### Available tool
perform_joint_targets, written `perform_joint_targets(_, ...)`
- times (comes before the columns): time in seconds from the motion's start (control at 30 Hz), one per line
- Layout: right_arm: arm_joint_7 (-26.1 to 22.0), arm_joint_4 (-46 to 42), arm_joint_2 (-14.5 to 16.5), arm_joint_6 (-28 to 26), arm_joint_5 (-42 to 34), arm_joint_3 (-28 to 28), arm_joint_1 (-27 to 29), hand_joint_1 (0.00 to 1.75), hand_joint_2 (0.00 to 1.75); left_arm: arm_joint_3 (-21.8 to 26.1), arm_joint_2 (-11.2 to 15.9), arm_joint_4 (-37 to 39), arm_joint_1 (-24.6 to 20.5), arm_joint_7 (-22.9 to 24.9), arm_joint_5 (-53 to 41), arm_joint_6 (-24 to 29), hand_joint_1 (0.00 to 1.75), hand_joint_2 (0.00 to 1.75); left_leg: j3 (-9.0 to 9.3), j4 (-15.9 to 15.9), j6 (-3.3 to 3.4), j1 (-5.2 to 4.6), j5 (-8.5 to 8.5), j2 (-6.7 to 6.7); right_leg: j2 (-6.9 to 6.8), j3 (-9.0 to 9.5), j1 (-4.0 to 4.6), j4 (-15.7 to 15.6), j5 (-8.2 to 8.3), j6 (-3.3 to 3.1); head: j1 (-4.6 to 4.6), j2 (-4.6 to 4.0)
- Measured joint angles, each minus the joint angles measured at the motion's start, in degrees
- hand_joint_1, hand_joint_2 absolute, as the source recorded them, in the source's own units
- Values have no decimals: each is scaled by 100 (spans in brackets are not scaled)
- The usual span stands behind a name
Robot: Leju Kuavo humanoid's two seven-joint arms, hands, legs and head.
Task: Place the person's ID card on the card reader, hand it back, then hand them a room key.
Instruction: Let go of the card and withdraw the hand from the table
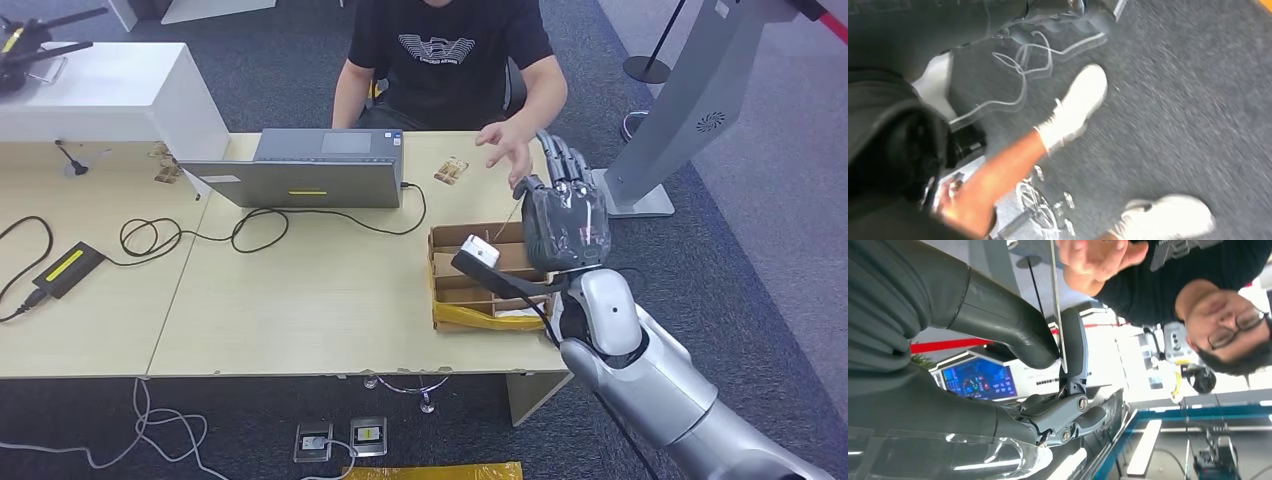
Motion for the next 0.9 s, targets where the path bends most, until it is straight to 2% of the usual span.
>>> perform_joint_targets(0.17,-39,234,77,-176,113,-58,-69,175,175,-11,-59,15,-7,44,9,34,0,0,0,0,0,0,0,-1,-1,-1,-1,0,0,0,-1,0)
perform_joint_targets(0.83,102,1259,337,-140,386,-194,-403,175,175,-16,-96,101,-43,85,189,43,0,0,0,0,0,0,0,-1,0,-2,-1,0,0,0,-2,1)
perform_joint_targets(0.87,102,1291,349,-141,388,-198,-411,167,175,-16,-98,101,-46,85,169,34,0,0,0,0,0,0,0,-1,0,-2,-1,0,0,0,-2,1)
perform_joint_targets(0.9,99,1323,361,-143,391,-203,-421,130,175,-15,-100,101,-49,85,152,23,0,0,0,0,0,0,0,-1,0,-1,-1,0,0,0,-2,1)
